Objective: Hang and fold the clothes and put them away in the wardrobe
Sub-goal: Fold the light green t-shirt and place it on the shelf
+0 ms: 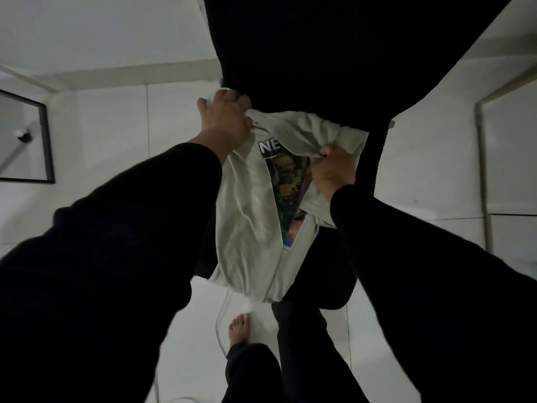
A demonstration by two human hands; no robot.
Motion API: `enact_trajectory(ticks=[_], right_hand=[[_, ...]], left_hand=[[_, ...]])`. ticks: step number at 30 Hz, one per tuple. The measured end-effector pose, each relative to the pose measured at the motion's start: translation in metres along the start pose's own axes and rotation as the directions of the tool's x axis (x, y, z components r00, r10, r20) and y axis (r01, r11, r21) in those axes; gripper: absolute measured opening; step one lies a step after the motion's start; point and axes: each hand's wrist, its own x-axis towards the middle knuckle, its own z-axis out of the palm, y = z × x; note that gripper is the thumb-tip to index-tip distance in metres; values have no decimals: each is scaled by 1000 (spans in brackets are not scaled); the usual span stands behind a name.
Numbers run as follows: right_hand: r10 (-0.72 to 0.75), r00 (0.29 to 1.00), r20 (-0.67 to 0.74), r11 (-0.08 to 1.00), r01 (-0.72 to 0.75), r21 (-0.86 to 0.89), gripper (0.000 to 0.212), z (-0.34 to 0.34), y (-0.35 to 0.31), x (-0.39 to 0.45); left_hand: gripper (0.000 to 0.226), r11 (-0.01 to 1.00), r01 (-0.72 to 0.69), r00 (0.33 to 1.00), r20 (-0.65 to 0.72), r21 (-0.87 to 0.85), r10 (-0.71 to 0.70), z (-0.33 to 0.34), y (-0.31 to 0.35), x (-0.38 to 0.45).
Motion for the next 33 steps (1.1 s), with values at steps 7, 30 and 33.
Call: enact_trajectory(ticks=[7, 30, 33], right_hand=[[43, 988, -148, 989, -22, 146, 32, -62, -33, -37], [-307, 841, -445, 941, 339, -7, 12, -260, -112, -340], [-184, 807, -560, 971, 238, 23, 18, -258, -109, -377]], left_hand=[[28, 997, -5, 991, -136, -73, -5, -71, -4, -32], [29, 999, -25, 865, -501, -25, 9, -336, -66, -313], [27, 983, -4, 832, -546, -182, -98, -336, -62, -351]])
